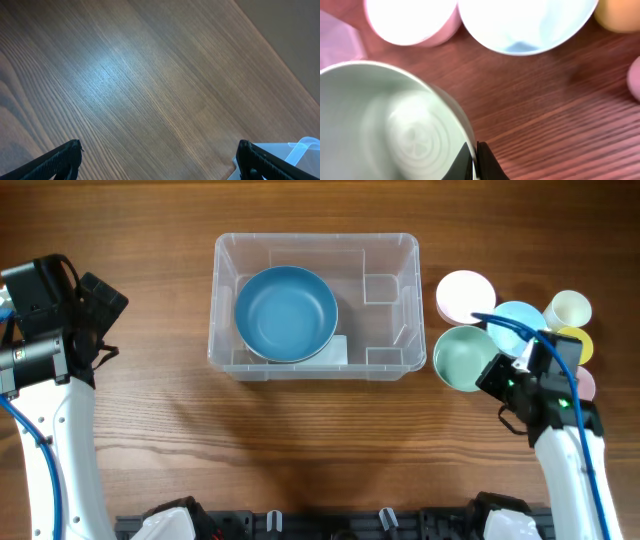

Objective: Pack container
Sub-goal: 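Lower the right gripper onto the mint green bowl rim and grasp it, then carry the mint bowl into the container's right side and release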

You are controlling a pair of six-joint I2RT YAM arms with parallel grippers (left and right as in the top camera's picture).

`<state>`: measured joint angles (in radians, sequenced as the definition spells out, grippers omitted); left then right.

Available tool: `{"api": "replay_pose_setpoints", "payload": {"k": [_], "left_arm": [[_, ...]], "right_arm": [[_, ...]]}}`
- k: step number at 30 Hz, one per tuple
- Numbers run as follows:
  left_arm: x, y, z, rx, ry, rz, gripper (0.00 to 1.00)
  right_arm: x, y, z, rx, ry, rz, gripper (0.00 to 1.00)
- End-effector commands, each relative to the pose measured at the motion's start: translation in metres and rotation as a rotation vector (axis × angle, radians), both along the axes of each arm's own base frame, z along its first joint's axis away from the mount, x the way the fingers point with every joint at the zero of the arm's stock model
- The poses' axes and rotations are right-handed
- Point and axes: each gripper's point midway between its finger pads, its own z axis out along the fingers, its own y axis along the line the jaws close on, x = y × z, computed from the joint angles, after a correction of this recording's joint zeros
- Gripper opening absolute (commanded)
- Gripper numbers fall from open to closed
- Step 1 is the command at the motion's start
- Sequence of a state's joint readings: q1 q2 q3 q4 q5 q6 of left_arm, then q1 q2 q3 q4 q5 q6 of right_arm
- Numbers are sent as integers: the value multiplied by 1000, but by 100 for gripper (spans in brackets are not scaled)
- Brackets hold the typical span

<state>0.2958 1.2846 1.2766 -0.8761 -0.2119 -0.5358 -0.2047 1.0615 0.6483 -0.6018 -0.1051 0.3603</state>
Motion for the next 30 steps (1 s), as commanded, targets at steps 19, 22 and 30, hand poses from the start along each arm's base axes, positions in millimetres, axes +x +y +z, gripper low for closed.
{"api": "replay_pose_setpoints", "payload": {"k": [19, 22, 30], "left_arm": [[1, 1, 2, 0, -3, -2, 100], [1, 1, 2, -1, -2, -2, 100], [1, 1, 2, -1, -2, -2, 100]], "right_arm": [[44, 80, 186, -104, -475, 494, 4], [64, 107, 181, -149, -397, 577, 4], [110, 151, 126, -265, -162, 648, 4]]}}
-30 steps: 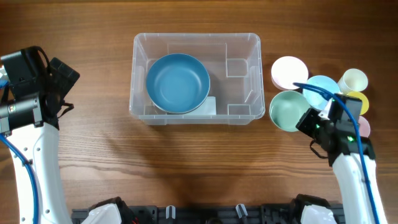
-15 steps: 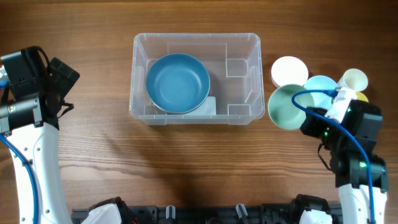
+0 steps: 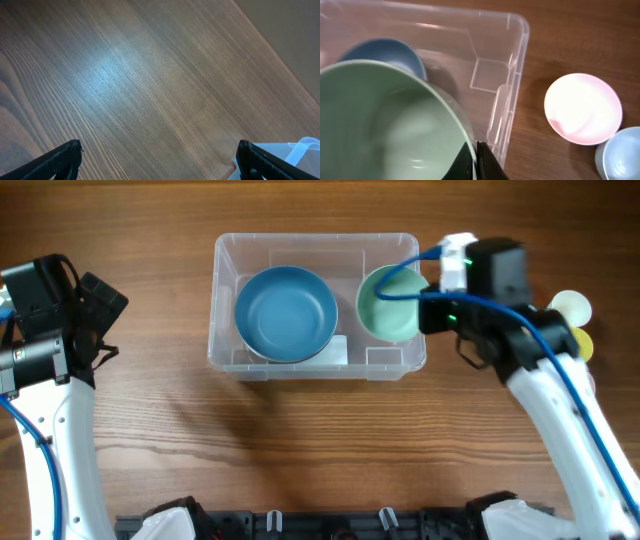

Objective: Pack container
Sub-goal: 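Carry the mint bowl into the container's right side and release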

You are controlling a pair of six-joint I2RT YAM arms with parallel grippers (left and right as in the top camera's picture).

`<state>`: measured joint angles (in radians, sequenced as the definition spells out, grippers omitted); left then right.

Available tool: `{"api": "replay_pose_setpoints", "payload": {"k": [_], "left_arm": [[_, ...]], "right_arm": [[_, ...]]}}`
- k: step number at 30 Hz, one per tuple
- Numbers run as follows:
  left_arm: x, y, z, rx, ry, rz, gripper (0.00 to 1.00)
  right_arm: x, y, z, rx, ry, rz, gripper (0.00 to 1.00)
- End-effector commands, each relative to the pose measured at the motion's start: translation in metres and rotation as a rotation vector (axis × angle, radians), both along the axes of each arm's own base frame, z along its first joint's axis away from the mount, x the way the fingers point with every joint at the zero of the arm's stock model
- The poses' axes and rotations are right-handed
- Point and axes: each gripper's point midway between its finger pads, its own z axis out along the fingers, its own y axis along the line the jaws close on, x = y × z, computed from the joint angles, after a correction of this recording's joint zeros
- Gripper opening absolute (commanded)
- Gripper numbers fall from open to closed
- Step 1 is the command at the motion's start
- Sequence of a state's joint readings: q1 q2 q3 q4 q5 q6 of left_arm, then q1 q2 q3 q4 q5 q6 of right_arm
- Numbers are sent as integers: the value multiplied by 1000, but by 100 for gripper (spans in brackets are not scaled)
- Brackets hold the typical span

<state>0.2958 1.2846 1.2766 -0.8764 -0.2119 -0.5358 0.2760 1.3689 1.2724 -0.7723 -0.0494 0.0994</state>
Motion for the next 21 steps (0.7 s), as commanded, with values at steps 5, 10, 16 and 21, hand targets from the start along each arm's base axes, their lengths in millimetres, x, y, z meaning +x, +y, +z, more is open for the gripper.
{"api": "replay_pose_setpoints", "payload": {"k": [5, 10, 16, 21], "left_arm": [[1, 1, 2, -1, -2, -2, 100], [1, 1, 2, 0, -3, -2, 100], [1, 1, 2, -1, -2, -2, 100], [1, 1, 2, -1, -2, -2, 100]], "right_arm": [[27, 8, -48, -129, 94, 31, 4], [26, 7, -66, -219, 129, 131, 4], [19, 17, -68, -256, 135, 181, 4], [31, 18, -61, -269, 74, 106, 4]]}}
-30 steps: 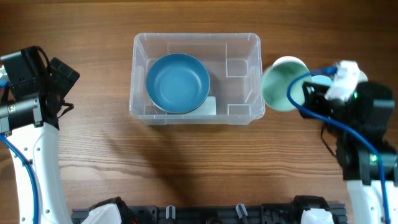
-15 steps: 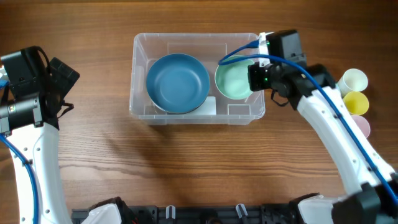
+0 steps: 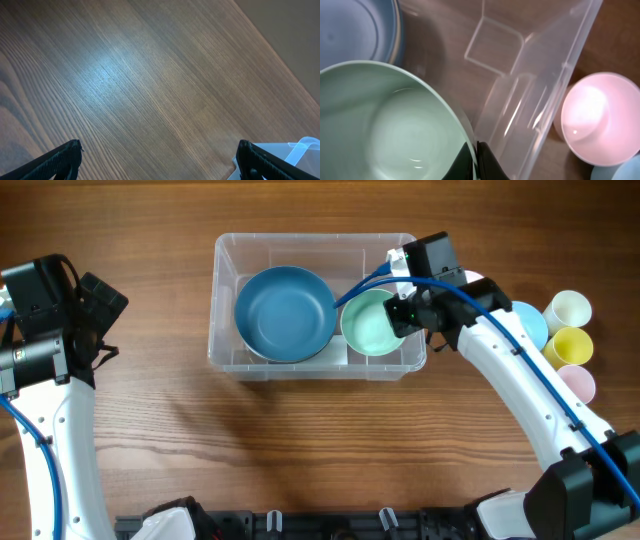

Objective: Pack container
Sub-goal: 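Carry the mint bowl into the container's right side and release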

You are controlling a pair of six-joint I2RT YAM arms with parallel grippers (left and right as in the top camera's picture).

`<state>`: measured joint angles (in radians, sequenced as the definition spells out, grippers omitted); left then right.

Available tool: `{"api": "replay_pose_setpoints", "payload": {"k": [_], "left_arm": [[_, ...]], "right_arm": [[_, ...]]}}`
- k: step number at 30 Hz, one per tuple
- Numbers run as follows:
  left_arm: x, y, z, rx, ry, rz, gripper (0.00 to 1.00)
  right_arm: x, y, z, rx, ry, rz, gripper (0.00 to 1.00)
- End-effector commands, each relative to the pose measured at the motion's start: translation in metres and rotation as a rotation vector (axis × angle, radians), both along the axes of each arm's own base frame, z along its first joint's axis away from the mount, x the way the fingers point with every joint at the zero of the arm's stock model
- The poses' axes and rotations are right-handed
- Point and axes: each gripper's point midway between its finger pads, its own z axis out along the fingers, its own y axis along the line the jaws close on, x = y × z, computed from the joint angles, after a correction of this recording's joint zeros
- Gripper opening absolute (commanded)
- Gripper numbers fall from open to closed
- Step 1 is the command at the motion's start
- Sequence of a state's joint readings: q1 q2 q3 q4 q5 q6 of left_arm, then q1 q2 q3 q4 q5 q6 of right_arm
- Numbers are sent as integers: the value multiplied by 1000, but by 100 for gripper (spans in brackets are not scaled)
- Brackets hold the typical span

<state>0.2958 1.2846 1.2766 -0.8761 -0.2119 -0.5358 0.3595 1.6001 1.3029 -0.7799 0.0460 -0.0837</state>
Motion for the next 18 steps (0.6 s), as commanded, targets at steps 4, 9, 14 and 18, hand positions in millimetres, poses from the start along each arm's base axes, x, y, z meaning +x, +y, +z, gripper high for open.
{"api": "replay_pose_setpoints", "payload": {"k": [4, 9, 14, 18], "left_arm": [[1, 1, 2, -1, -2, -2, 100], [1, 1, 2, -1, -2, -2, 100], [1, 1, 2, -1, -2, -2, 100], [1, 1, 2, -1, -2, -2, 100]], "right_arm": [[35, -11, 24, -15, -165, -188, 4], [52, -10, 25, 31, -215, -275, 4], [62, -7, 11, 93, -207, -382, 4], [72, 5, -11, 132, -172, -378, 5]]}}
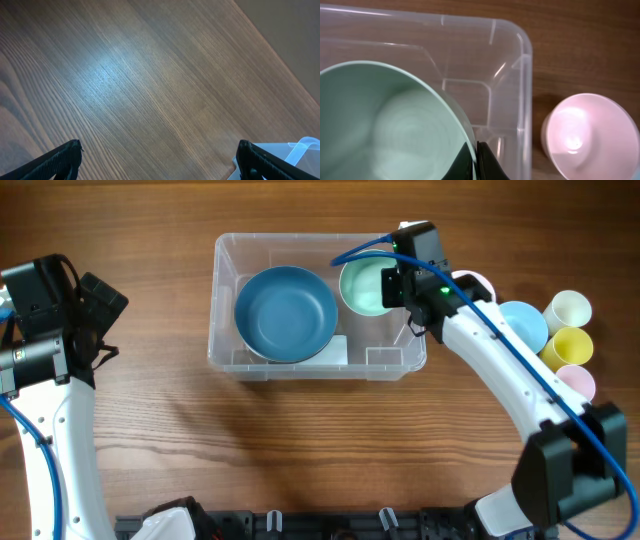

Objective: Pack container
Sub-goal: 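Carry the mint bowl into the container's right side and release, then move the right gripper back to the light blue bowl and grasp its rim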

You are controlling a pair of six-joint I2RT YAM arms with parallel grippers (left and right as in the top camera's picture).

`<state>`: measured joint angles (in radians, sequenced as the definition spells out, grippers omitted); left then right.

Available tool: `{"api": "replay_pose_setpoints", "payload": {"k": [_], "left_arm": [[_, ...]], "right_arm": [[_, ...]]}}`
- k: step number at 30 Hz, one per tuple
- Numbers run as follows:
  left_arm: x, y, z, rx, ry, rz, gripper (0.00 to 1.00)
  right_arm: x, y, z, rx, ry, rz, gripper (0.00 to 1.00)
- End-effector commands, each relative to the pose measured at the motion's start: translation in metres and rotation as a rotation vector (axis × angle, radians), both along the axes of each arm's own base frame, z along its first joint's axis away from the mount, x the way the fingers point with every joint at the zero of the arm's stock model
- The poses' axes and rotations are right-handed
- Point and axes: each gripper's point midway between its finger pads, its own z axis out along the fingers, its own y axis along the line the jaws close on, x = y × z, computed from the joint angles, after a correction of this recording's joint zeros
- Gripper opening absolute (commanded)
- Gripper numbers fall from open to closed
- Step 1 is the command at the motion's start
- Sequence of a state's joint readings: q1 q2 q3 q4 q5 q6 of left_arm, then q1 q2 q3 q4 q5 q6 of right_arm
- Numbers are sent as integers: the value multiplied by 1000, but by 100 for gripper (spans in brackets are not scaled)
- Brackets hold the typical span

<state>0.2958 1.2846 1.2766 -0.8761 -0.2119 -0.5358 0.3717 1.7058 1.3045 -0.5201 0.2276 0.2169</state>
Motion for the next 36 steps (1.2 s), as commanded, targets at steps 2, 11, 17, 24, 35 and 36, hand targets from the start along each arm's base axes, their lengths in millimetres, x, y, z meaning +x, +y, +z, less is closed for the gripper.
{"api": "replay_pose_setpoints", "payload": {"k": [2, 11, 17, 24, 35, 36], "left_arm": [[1, 1, 2, -1, -2, -2, 100], [1, 1, 2, -1, -2, -2, 100], [1, 1, 2, -1, -2, -2, 100], [1, 1, 2, -1, -2, -2, 100], [1, 1, 2, -1, -2, -2, 100], [1, 1, 2, -1, -2, -2, 100]], "right_arm": [[18, 11, -14, 78, -8, -64, 4], [30, 16, -53, 99, 28, -104, 4], [30, 11, -57, 68, 30, -120, 4], [30, 18, -32, 69, -11, -36, 40], [-29, -43, 101, 51, -195, -215, 39], [-38, -57, 106, 42, -192, -261, 38]]}}
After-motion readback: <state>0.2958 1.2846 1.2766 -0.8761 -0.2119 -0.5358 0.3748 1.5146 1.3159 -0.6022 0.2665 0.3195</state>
